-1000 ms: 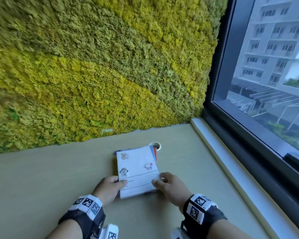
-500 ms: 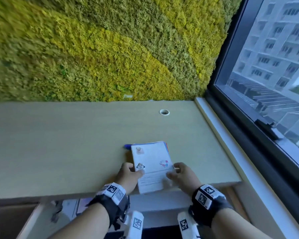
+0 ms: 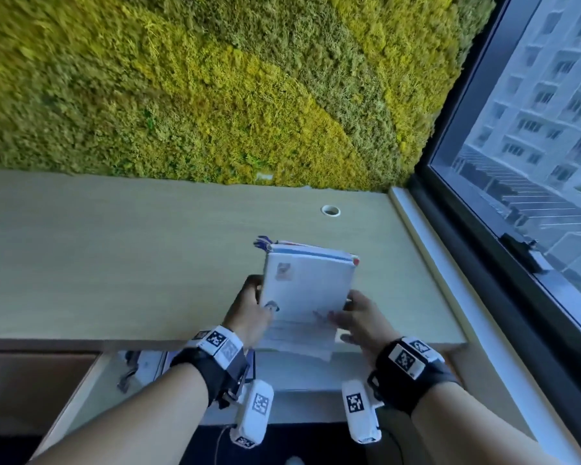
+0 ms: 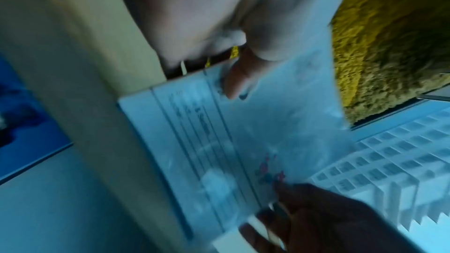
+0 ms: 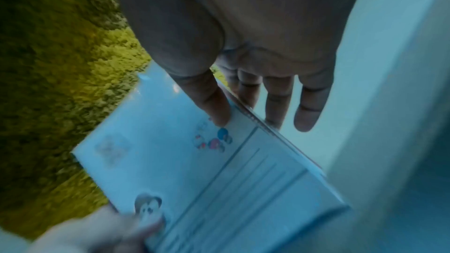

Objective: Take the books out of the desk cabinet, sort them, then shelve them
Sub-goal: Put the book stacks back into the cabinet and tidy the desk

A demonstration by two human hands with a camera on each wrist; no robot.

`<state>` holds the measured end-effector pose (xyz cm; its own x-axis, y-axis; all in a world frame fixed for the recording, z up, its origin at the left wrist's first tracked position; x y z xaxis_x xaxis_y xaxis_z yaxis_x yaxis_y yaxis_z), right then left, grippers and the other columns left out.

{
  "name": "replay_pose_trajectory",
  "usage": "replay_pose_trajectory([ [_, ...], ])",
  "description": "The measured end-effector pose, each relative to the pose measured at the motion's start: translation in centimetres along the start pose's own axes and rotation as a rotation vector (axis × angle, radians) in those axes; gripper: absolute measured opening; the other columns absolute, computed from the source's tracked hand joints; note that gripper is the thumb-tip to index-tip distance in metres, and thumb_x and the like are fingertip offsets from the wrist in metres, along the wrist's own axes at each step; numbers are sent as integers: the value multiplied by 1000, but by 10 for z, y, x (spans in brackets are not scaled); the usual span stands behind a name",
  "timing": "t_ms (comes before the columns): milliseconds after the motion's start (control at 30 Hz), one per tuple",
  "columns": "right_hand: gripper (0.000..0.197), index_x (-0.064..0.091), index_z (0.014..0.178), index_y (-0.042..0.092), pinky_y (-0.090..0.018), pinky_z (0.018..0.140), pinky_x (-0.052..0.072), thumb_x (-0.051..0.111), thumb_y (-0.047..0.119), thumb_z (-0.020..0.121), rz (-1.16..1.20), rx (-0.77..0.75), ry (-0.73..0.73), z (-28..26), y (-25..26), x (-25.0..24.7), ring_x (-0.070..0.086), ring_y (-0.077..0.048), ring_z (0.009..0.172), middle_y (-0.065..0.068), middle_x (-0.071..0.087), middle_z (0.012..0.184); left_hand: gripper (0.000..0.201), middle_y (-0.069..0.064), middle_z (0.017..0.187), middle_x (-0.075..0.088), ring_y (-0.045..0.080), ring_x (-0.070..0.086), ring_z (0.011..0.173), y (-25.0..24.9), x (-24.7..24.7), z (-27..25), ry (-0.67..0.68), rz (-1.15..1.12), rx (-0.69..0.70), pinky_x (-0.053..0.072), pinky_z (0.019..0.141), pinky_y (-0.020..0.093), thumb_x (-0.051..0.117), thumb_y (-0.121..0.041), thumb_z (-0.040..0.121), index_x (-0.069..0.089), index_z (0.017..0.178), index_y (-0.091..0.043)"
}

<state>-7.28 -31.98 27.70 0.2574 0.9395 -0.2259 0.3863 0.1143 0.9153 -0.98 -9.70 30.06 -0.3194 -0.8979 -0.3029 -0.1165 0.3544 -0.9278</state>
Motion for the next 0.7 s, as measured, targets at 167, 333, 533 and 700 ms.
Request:
replay_pose_trajectory([
  [167, 50, 64, 114, 15, -26, 68, 55, 44, -20, 85, -13, -242, -49, 17, 33, 5, 66, -11, 83, -5, 72, 97, 57, 4, 123, 62, 31, 61, 110, -15, -4, 29, -130, 25, 146, 52, 96, 46, 49, 2, 83, 43, 129, -30],
  [333, 45, 55, 124, 17, -49, 98, 54, 55, 2, 82, -234, -252, -9, 30, -3, 13, 65, -27, 108, -8, 68, 115, 41, 4, 107, 68, 29, 66, 95, 17, 10, 29, -153, 35, 23, 53, 81, 36, 53, -2, 88, 50, 124, -22],
  [533, 33, 53, 121, 23, -47, 87, 56, 61, 26, 89, -305, -191, 94, 24, -27, 15, 68, -21, 98, -1, 69, 115, 41, 3, 104, 69, 31, 66, 95, 27, 6, 17, -67, 160, -24, 56, 86, 39, 60, -10, 81, 52, 117, -27],
  [700, 29, 49, 123, 22, -35, 69, 52, 63, 16, 98, -267, -100, 216, -37, -67, 25, 64, -22, 88, -4, 67, 112, 45, 1, 114, 68, 25, 65, 102, 83, 3, -54, 77, 155, -97, 55, 86, 37, 69, -17, 90, 48, 130, -22],
])
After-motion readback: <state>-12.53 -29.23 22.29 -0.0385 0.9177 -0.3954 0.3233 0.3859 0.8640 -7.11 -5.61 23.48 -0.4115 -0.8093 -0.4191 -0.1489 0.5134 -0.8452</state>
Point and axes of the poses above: each hand's wrist, its own z-axis towards the middle knuckle, its own x-axis out of the palm, y = z × x, the point moved 7 cm from there along z, towards the middle knuckle
